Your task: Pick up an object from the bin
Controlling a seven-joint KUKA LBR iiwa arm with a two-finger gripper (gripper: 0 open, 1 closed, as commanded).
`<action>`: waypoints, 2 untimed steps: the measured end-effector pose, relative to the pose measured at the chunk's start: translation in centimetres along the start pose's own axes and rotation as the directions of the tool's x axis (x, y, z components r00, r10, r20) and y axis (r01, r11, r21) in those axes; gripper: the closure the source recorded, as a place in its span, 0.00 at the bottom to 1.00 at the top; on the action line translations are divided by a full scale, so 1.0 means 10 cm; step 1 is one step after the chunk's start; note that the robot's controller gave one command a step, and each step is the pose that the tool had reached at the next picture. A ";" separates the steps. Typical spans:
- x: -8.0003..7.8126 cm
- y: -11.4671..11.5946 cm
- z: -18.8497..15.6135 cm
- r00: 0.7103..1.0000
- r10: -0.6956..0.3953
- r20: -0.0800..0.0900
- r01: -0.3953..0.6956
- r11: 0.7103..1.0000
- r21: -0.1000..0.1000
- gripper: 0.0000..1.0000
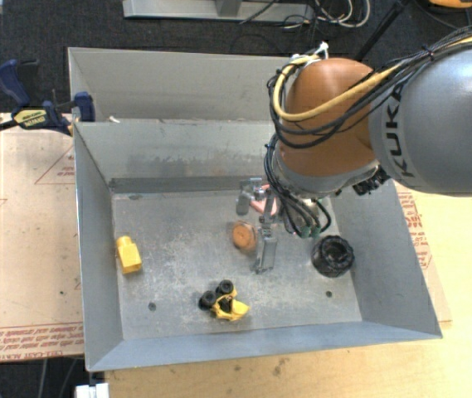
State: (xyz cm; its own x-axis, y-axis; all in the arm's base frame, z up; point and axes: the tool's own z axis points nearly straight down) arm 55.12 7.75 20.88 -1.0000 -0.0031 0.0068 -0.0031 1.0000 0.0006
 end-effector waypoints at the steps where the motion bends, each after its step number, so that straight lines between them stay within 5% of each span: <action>1: -0.01 0.00 -0.05 1.000 0.002 0.008 -0.002 1.000 -0.001 0.00; 2: -0.05 -0.19 0.39 1.000 0.022 0.016 -0.022 1.000 -0.002 0.00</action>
Offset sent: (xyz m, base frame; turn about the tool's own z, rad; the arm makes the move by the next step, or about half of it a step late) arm 0.0046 -0.0608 -0.1388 0.0643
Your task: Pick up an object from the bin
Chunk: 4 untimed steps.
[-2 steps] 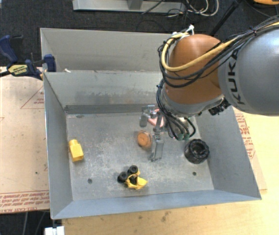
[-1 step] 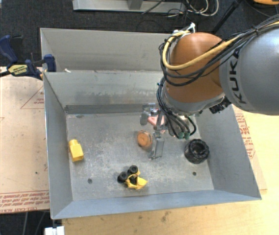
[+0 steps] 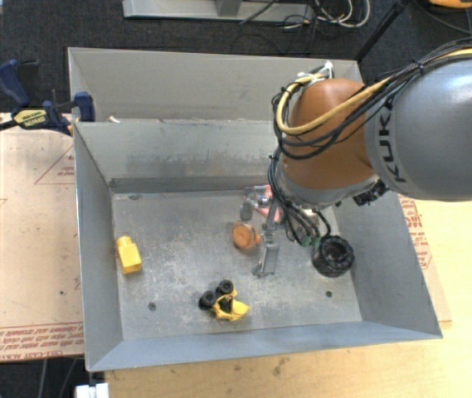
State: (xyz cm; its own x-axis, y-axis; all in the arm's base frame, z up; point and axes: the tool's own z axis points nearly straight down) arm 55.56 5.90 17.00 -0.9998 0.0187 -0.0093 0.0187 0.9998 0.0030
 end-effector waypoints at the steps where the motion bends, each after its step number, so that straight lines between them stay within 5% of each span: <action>1: -0.22 -0.16 0.68 0.999 -0.049 -0.002 0.049 0.999 0.001 0.00; 2: -0.22 -0.30 0.96 0.996 -0.091 0.011 0.091 0.996 0.002 0.00; 4: -0.28 -0.28 0.36 0.996 -0.091 -0.006 0.091 0.996 0.001 0.00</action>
Offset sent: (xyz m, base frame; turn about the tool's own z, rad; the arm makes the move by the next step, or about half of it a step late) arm 0.0171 -0.0306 -0.1000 -0.0939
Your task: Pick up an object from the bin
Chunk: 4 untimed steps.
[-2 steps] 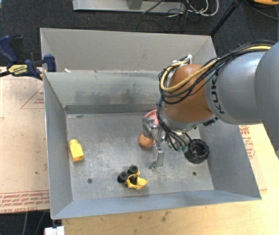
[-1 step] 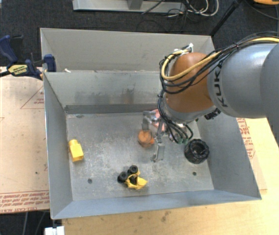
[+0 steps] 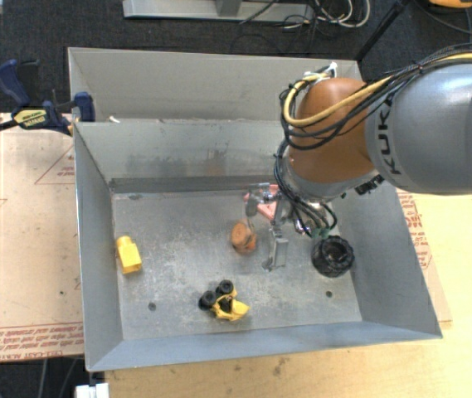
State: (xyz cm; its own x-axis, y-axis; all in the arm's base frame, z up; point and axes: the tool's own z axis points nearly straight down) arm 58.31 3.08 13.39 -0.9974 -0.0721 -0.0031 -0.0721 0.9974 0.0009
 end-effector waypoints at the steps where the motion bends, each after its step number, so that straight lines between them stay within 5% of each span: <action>1: 0.00 -0.01 -0.07 1.000 0.009 0.001 -0.009 1.000 0.000 0.00; 2: -0.04 -0.04 0.30 0.980 0.201 0.002 -0.201 0.980 -0.001 0.00; 3: -0.05 -0.02 0.50 0.960 0.281 -0.004 -0.281 0.960 0.002 0.00; 4: -0.31 0.03 0.64 0.996 0.094 -0.001 -0.094 0.996 0.000 1.00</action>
Offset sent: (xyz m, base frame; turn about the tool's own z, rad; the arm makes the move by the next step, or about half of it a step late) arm 0.0066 -0.0066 -0.0630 0.3308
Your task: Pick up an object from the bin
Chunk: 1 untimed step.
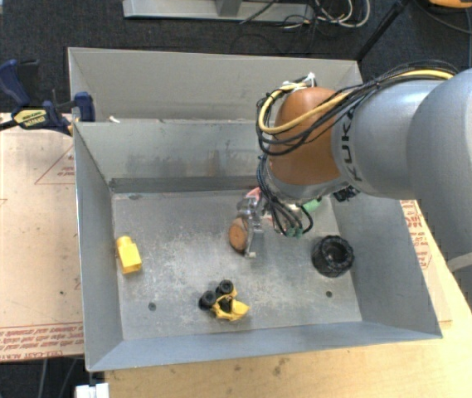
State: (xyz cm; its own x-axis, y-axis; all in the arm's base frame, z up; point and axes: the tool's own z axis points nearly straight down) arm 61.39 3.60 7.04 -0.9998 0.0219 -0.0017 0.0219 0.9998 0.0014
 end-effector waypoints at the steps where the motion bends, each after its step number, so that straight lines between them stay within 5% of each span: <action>1: 0.00 0.00 0.00 1.000 0.001 0.000 -0.001 1.000 0.000 1.00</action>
Offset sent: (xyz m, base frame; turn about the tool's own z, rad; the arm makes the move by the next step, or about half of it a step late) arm -0.0059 0.0080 0.1634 0.0060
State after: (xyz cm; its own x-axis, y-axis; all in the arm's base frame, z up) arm 61.39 3.60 7.04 -0.9997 0.0226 -0.0017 0.0226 0.9997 0.0017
